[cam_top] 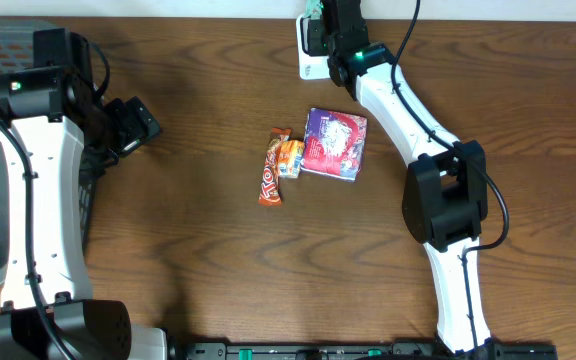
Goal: Scan the item barcode
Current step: 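Hold the wipes pack barcode in front of the scanner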
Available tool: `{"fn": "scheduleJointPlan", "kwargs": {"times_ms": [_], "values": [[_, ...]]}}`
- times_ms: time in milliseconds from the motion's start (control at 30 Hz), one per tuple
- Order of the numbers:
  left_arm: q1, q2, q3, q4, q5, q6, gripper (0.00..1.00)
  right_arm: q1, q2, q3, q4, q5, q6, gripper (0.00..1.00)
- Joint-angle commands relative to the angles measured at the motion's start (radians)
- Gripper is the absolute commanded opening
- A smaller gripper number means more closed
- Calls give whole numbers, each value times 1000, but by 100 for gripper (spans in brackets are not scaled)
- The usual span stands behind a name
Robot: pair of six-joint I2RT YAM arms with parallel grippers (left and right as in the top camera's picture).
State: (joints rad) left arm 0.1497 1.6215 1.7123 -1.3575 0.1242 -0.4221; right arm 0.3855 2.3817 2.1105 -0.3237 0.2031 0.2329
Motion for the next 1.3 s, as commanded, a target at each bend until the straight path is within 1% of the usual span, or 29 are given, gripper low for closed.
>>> {"fn": "scheduleJointPlan", "kwargs": {"times_ms": [0, 433, 600, 733, 933, 1267], "values": [[2, 6, -5, -3, -13, -1, 98, -5, -6, 29, -2, 31, -32, 1], [2, 6, -5, -3, -13, -1, 98, -2, 66, 29, 51, 31, -32, 1], [2, 6, -5, -3, -13, -1, 98, -2, 66, 29, 103, 31, -28, 1], [2, 6, -5, -3, -13, -1, 98, -9, 66, 29, 99, 31, -28, 1], [2, 6, -5, -3, -13, -1, 98, -16, 44, 29, 99, 31, -28, 1], [2, 6, -5, -3, -13, -1, 98, -32, -49, 29, 100, 31, -28, 1]]}}
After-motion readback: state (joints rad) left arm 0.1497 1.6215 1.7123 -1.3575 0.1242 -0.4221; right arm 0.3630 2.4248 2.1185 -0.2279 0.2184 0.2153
